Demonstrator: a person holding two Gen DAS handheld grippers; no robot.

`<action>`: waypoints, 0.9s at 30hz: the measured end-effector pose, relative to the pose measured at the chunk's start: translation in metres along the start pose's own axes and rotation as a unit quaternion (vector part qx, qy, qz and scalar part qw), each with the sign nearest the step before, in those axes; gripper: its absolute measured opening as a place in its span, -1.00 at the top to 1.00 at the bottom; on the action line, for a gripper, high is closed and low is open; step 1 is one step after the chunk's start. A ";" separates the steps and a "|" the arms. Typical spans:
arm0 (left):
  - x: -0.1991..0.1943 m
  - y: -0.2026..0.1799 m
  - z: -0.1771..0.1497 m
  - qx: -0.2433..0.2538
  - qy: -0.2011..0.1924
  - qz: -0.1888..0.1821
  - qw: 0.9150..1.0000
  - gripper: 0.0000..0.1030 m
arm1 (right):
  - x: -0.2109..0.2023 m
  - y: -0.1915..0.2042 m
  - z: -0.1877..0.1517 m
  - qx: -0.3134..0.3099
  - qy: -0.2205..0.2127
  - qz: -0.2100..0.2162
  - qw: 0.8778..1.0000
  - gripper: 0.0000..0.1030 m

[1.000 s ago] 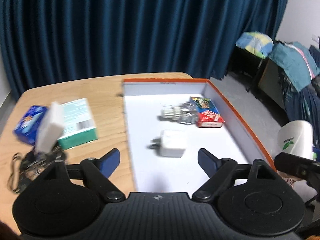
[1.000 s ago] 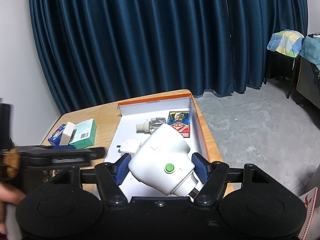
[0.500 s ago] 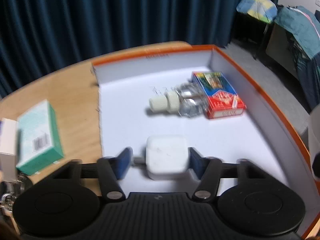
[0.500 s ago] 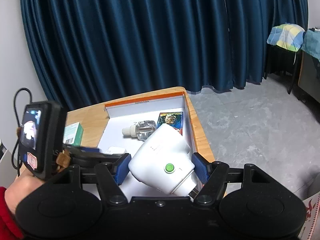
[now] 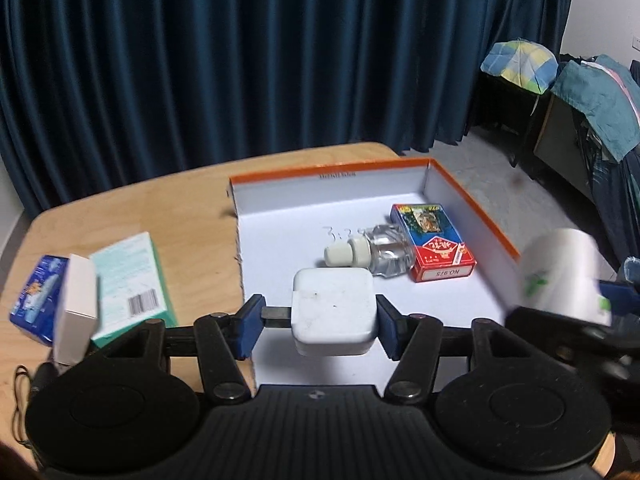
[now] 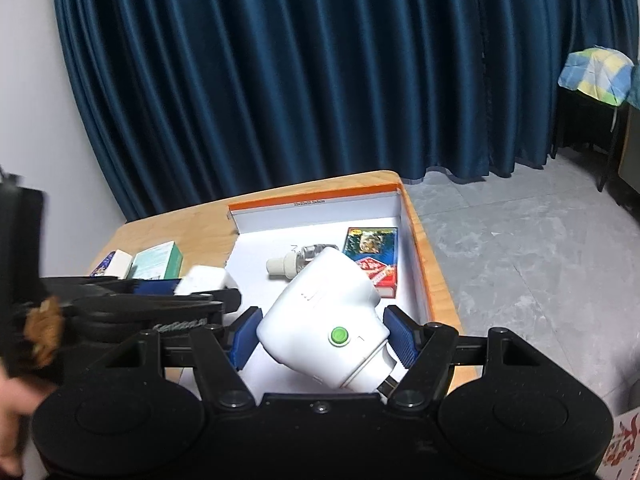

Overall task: Organize rigid objects
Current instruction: 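Hold the white charger above the tray with the left tool while the right tool holds the white device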

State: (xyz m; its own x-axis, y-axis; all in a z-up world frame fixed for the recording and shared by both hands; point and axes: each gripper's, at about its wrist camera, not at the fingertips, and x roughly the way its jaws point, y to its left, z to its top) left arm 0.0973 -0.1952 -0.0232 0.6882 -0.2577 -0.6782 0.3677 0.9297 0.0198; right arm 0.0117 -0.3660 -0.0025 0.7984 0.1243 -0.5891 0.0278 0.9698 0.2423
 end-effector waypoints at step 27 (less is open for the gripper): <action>-0.011 0.003 -0.004 -0.024 -0.001 0.008 1.000 -0.14 | 0.036 0.018 0.022 -0.041 0.030 -0.055 0.997 -0.55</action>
State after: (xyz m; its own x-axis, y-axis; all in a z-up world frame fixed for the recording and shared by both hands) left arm 0.0883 -0.1889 -0.0181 0.6946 -0.2426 -0.6773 0.3263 0.9452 -0.0040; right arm 0.0546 -0.3486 -0.0020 0.7556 0.0258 -0.6546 0.0621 0.9919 0.1108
